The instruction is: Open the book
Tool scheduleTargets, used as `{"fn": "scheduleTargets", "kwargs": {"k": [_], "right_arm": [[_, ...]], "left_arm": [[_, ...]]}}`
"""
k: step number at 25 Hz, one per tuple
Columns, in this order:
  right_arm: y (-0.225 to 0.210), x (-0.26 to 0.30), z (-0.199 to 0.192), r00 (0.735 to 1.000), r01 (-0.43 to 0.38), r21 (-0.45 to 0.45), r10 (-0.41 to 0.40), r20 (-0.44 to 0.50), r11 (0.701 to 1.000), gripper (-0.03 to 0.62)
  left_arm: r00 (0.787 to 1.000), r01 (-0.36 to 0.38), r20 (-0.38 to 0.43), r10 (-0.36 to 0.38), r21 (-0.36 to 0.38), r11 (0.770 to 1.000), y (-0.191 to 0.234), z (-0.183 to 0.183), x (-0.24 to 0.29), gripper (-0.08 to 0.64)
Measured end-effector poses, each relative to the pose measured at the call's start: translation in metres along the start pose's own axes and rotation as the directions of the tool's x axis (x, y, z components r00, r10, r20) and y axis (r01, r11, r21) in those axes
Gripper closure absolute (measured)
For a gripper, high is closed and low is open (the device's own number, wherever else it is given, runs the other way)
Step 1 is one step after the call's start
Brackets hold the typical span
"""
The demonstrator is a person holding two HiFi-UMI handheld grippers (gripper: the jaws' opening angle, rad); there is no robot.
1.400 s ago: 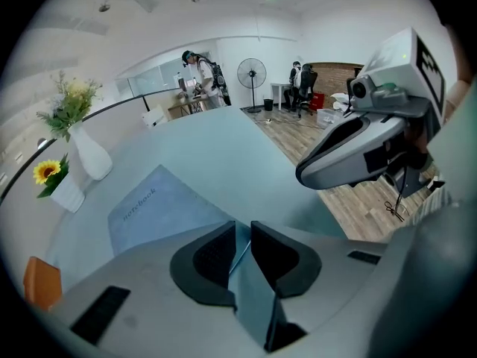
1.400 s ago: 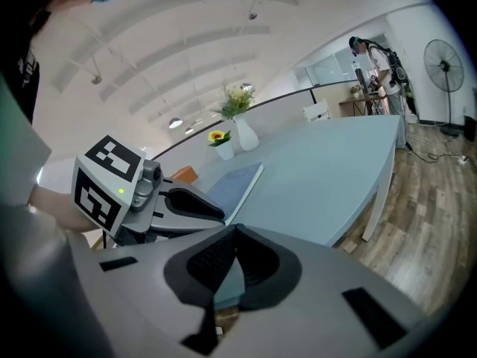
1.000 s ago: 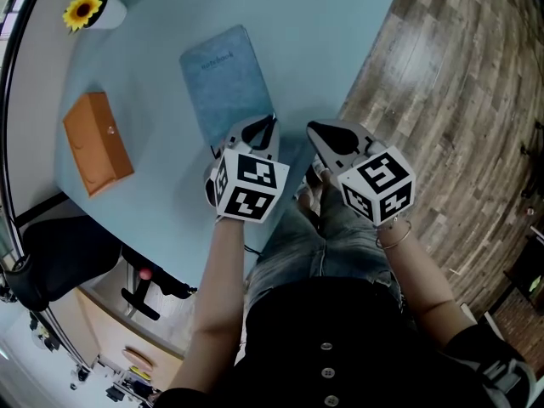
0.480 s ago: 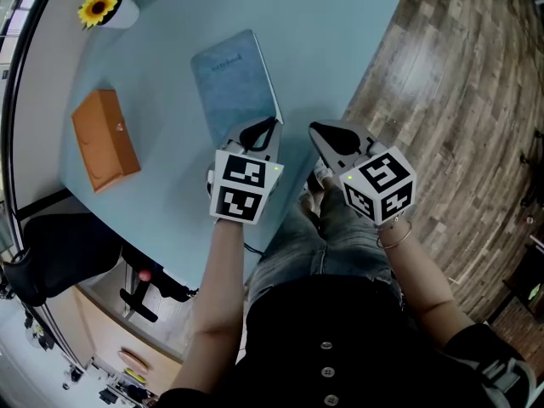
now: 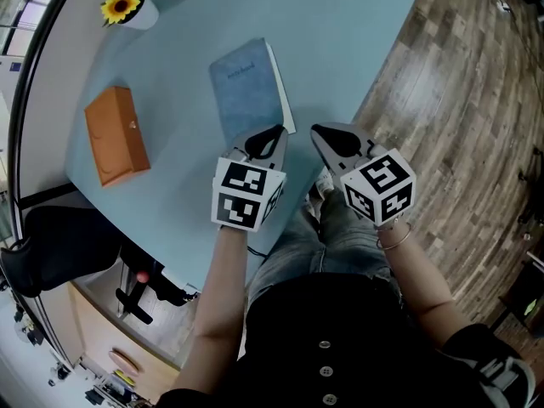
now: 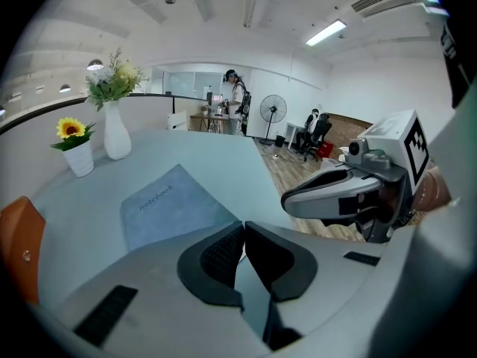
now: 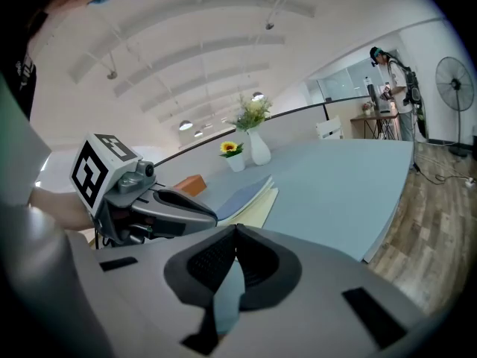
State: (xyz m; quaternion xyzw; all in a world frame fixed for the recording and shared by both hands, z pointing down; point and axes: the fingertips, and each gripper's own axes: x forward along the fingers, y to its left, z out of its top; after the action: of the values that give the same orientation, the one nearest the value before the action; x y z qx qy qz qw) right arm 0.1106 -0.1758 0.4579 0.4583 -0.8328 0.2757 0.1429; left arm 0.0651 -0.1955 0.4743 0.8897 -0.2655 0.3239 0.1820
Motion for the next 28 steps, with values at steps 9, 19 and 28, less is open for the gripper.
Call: {"fn": "scheduleTargets", "kwargs": {"k": [9,19,28], "right_arm": [[0.017,0.011,0.019,0.999,-0.032,-0.06,0.032,-0.001,0.998,0.591],[0.046,0.027,0.034,0.996,-0.09,-0.138,0.088,-0.024,0.986,0.591],[0.076,0.045,0.046,0.989,-0.148,-0.202,0.142,-0.048,0.968,0.591]], "left_arm": [[0.994,0.024,0.107,-0.012,-0.111,0.994,0.008,0.011,-0.027,0.54],[0.969,0.036,0.245,0.026,-0.242,0.97,0.026,0.017,-0.062,0.54],[0.939,0.018,0.33,0.095,-0.322,0.947,0.048,0.013,-0.093,0.54]]}}
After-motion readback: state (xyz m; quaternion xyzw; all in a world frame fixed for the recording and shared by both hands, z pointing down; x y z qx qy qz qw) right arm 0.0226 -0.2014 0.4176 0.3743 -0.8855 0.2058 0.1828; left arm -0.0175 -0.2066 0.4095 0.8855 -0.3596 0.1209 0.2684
